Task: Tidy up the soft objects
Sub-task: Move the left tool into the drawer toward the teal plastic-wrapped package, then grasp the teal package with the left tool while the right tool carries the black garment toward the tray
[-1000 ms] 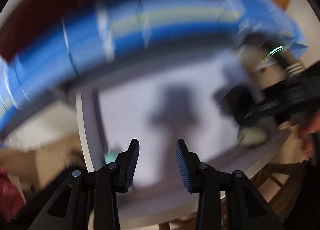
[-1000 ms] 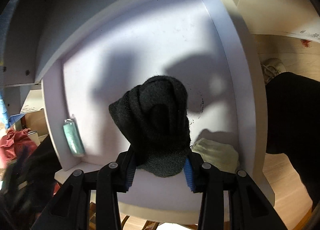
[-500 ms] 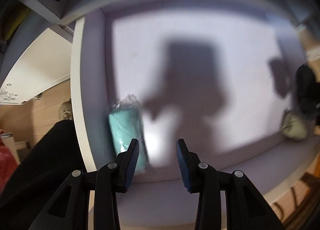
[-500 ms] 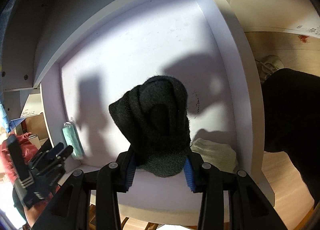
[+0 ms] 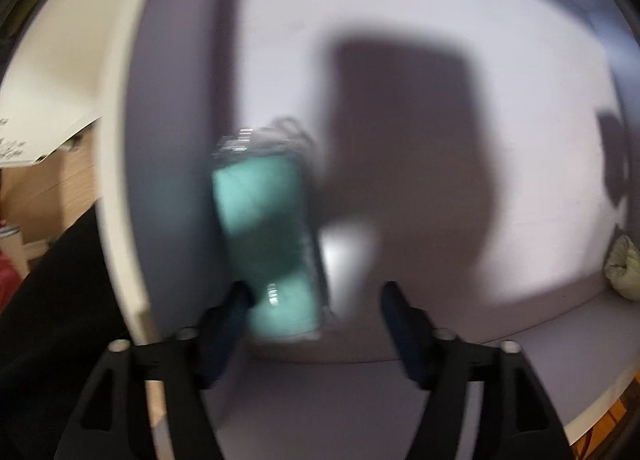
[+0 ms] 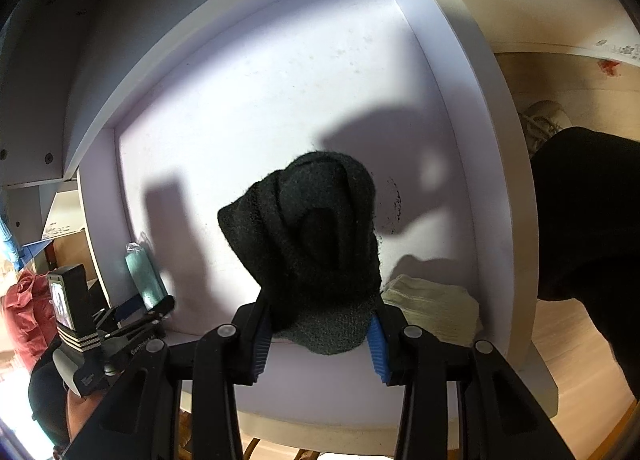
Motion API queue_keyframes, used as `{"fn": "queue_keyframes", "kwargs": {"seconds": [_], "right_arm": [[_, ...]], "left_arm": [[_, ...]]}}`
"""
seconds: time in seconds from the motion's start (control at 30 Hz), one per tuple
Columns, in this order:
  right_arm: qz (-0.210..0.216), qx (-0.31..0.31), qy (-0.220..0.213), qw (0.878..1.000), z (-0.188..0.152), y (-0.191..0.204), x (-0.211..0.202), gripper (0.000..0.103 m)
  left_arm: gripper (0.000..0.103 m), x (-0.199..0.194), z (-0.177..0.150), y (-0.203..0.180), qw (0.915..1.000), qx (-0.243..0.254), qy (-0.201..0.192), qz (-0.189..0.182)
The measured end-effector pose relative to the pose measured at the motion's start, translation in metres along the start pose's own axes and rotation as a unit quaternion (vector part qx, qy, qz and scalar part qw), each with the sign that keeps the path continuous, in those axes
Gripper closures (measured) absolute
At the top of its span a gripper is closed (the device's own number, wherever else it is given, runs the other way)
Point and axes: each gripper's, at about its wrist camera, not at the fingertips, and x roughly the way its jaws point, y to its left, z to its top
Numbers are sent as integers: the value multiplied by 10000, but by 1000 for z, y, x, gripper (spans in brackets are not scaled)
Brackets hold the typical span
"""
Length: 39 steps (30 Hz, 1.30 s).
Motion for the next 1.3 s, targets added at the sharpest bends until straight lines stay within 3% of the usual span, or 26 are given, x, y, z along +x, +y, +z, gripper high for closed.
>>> {"fn": "queue_keyframes", "kwargs": {"seconds": [0.1, 0.17, 0.2, 0.27, 0.37, 0.43, 0.57, 0.73, 0.83, 1.0, 1.17, 1.3], "right_arm": [[-4, 13, 6, 10000, 0, -1, 1, 62], [6, 44, -3, 10000, 1, -2, 1, 62], [-2, 55, -10, 10000, 1, -2, 1, 62], [-19, 63, -22, 10000, 2, -2, 1, 62], [-32, 15, -34, 10000, 3, 0, 0, 62], [-50, -13, -67, 10000, 2, 1, -1, 62], [-95, -21, -151, 9998, 1, -1, -7, 62], [-63, -66, -237, 9997, -4, 3, -15, 62], [119, -67, -241, 9996, -9, 5, -22, 62], [673, -317, -71, 9972, -27, 17, -46, 62], [1208, -504, -7, 9914, -41, 22, -79, 62], [1467, -843, -299, 9851, -50, 32, -128, 62]], "left_arm": [[22, 1, 1, -7, 9995, 138, -110, -274], [23, -7, 0, -6, 9964, 67, -285, -800], [26, -14, 0, -6, 9922, -8, -417, -1177], [29, -26, 1, -4, 9848, -113, -675, -1597], [29, -31, -1, -2, 9881, -116, -853, -1274], [29, -20, 5, 3, 9928, -153, -628, -1011], [29, 1, 2, 6, 9935, -278, -169, -1087], [29, -9, 17, 4, 9891, -408, -474, -1333], [29, -9, 23, 4, 9860, -497, -504, -1509], [29, 1, 38, -1, 9912, -356, -369, -1219], [30, 0, 37, 3, 9906, -436, -433, -1223], [45, -6, 18, 6, 9889, -579, -518, -1266]]}}
